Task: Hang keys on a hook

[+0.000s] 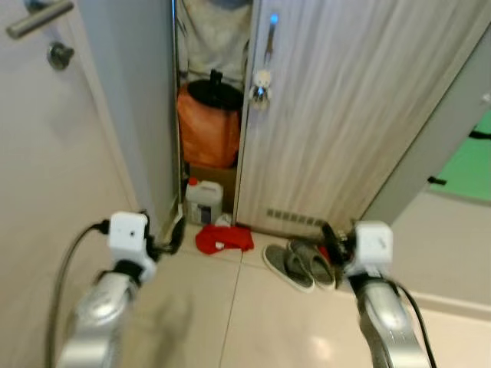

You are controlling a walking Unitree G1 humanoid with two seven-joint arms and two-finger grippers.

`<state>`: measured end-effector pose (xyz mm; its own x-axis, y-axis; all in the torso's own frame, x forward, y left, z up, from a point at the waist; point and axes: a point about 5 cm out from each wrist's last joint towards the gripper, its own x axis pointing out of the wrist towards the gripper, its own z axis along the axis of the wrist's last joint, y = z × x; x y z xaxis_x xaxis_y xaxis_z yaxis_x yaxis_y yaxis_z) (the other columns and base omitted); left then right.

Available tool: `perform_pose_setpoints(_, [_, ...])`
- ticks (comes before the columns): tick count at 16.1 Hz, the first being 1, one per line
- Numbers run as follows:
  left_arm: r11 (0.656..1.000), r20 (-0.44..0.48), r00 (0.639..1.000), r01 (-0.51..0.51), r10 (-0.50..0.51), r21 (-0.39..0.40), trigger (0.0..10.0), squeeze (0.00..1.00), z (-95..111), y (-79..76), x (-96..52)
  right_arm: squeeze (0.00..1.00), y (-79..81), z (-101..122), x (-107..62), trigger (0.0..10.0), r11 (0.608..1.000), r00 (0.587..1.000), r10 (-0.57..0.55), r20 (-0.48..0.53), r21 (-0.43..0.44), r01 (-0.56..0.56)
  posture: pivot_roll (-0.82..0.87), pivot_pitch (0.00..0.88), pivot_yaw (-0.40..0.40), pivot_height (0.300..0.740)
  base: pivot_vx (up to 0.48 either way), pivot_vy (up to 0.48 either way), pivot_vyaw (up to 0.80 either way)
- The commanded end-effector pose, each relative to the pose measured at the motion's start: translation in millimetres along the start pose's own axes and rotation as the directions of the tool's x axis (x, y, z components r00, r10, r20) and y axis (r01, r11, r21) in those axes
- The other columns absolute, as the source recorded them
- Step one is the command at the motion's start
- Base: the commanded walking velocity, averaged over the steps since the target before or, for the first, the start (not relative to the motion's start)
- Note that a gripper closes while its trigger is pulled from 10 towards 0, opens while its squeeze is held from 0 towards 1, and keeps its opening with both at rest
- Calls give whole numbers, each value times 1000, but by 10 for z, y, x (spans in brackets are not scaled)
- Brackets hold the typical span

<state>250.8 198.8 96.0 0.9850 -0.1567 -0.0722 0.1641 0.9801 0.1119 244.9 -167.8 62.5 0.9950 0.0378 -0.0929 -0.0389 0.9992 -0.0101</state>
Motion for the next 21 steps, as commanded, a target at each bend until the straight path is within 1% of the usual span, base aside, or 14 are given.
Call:
perform_pose_setpoints(1, [999, 33, 999, 42, -43, 32, 10000, 0, 76, -106, 35, 0, -116, 61, 2, 10000, 999, 999, -37, 29, -17, 38, 73, 0, 0, 740, 0, -442, 0])
perform_pose_setpoints(2, [998, 30, 998, 55, -55, 8, 10000, 0, 91, -103, 95, 0, -118, 11, 34, 10000, 999, 999, -52, 7, -4, 52, 65, 0, 17, 740, 0, -442, 0])
perform_pose_setpoints(3, [998, 31, 998, 57, -56, -29, 10000, 0, 105, -91, 163, 0, -88, 31, 86, 10000, 998, 998, -60, 12, 5, 60, 54, 0, 26, 740, 0, -435, 0])
perform_pose_setpoints(4, [997, 29, 999, 43, -41, -63, 10000, 0, 100, -76, 212, 0, -38, 68, 120, 10000, 999, 999, -45, 21, -10, 45, 45, 0, 28, 740, 0, -435, -788])
perform_pose_setpoints(5, [996, 26, 999, 41, -39, -82, 10000, 0, 79, -96, 237, 0, -10, 58, 136, 10000, 999, 999, -31, 7, -12, 31, 33, 0, 22, 740, 0, -428, -781])
perform_pose_setpoints(7, [994, 30, 998, 52, -50, -97, 10000, 0, 62, -179, 264, 0, -2, 66, 150, 10000, 1000, 1000, -14, 4, -28, 14, 11, 0, 18, 740, 0, -429, -750])
perform_pose_setpoints(11, [990, 28, 997, 71, -68, -121, 10000, 0, 37, -265, 340, 0, -8, 50, 186, 10000, 999, 1000, -7, -5, -45, 7, -12, 0, 29, 740, 0, -420, -747])
perform_pose_setpoints(12, [990, 26, 997, 72, -69, -123, 10000, 0, 35, -267, 347, 0, 3, 51, 193, 10000, 999, 1000, -4, -5, -46, 4, -16, 0, 33, 740, 0, -416, -744])
perform_pose_setpoints(13, [988, 17, 998, 69, -67, -141, 10000, 0, 15, -274, 356, 0, -1, 46, 197, 10000, 999, 1000, -7, -7, -47, 6, -21, 0, 36, 740, 240, -412, -750])
perform_pose_setpoints(16, [982, -4, 999, 50, -51, -182, 10000, 0, -41, -269, 390, 0, -47, 36, 190, 10000, 998, 1000, -21, -9, -52, 21, -26, 0, 36, 740, 255, -403, -746])
perform_pose_setpoints(20, [980, -7, 999, 46, -48, -195, 10000, 0, -59, -258, 440, 0, -98, 42, 184, 10000, 997, 999, -48, 2, -57, 48, -31, 0, 42, 740, 277, -389, -748])
perform_pose_setpoints(21, [979, -5, 999, 48, -50, -197, 10000, 0, -57, -245, 459, 0, -132, 61, 184, 10000, 996, 997, -72, 16, -57, 73, -37, 0, 47, 740, 326, -349, -750])
